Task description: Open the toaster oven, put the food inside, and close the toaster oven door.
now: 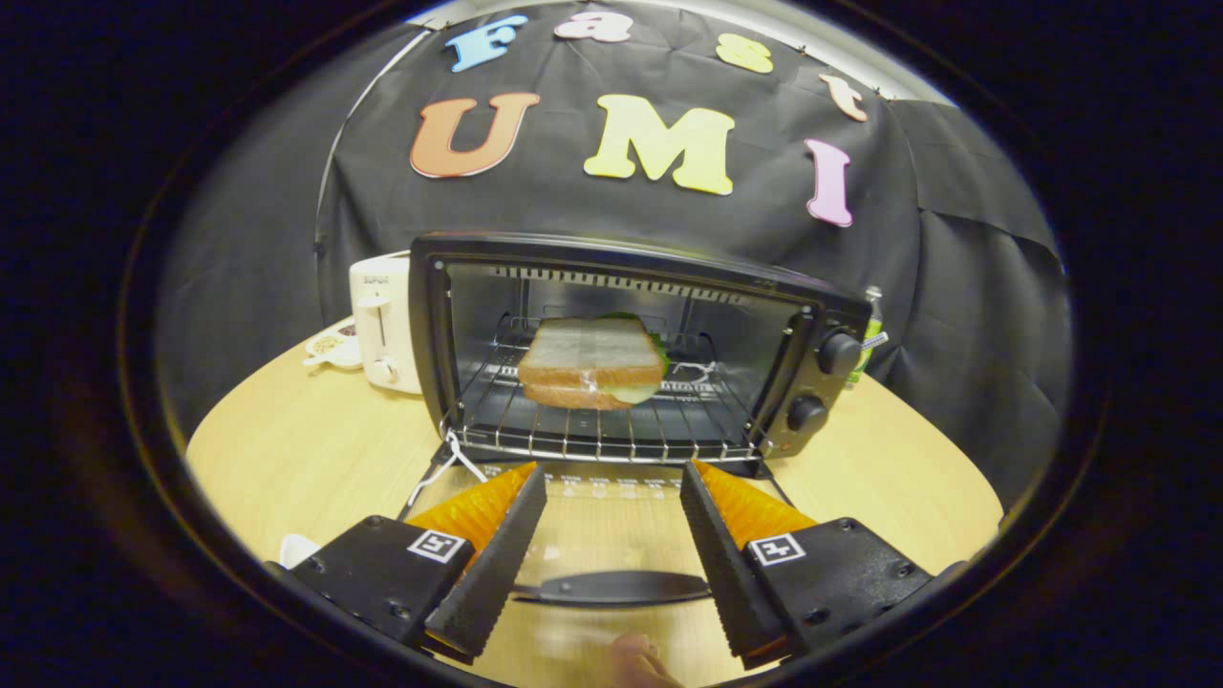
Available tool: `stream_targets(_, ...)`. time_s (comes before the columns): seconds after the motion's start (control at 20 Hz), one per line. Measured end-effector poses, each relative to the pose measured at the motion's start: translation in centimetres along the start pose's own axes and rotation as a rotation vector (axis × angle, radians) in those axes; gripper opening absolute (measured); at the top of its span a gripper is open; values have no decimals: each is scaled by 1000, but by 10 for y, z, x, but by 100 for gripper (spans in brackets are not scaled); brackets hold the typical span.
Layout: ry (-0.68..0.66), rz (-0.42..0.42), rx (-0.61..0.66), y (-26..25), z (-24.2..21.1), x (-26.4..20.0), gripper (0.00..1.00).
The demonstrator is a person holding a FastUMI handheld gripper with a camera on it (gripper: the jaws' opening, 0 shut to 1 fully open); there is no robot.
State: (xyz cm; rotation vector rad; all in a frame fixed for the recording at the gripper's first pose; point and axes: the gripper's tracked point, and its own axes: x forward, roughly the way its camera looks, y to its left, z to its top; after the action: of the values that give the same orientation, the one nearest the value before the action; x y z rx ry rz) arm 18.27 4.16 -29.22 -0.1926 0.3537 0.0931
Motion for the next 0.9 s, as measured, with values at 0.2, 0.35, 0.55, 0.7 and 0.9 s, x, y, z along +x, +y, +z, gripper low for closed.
stream_targets(0.2,23,31,96,-17,-27,-31,92)
stream_targets(0.35,18,10,120,-27,-37,-41,92)
stream_targets(0.55,83,42,124,-22,-63,-46,92)
stream_targets(0.7,77,54,136,-20,-65,-47,91)
stream_targets(0.9,128,101,101,-6,-70,-43,91)
